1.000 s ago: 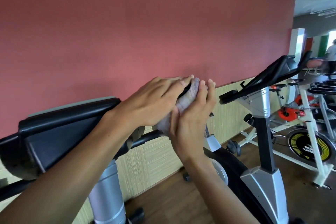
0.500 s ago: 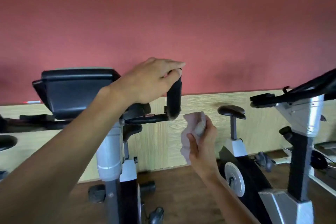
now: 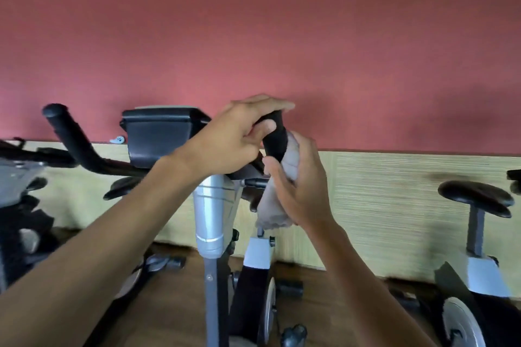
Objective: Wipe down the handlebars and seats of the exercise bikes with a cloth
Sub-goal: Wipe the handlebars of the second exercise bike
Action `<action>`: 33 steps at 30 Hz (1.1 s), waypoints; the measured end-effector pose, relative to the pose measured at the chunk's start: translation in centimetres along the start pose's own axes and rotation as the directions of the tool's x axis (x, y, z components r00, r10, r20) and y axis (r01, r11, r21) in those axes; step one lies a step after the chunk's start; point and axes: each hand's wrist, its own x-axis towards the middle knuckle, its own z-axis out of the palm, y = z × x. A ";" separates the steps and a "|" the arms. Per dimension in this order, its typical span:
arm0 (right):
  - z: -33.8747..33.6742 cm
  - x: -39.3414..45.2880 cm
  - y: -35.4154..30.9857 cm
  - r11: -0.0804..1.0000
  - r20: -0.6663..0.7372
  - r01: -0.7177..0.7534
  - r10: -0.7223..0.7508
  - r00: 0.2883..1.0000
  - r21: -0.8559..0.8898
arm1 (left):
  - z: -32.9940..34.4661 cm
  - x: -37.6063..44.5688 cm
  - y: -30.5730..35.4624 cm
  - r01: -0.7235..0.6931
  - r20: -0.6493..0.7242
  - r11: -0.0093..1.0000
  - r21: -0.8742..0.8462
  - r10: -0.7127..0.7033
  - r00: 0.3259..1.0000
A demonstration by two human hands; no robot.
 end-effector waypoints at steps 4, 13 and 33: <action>-0.1 -2.0 4.5 0.999 0.090 0.043 -0.042 0.995 -0.006 | 0.8 -0.5 0.1 -0.009 -0.081 0.999 0.034 0.012 0.997; -0.1 -1.1 4.5 0.986 0.119 0.144 -0.153 0.981 0.086 | 1.0 -0.7 1.2 0.014 -0.043 0.942 0.334 0.000 0.999; 2.3 0.4 16.8 0.712 -0.226 0.697 -0.695 0.683 -0.085 | 9.8 5.0 6.9 -0.122 0.034 -0.130 0.984 -0.535 0.844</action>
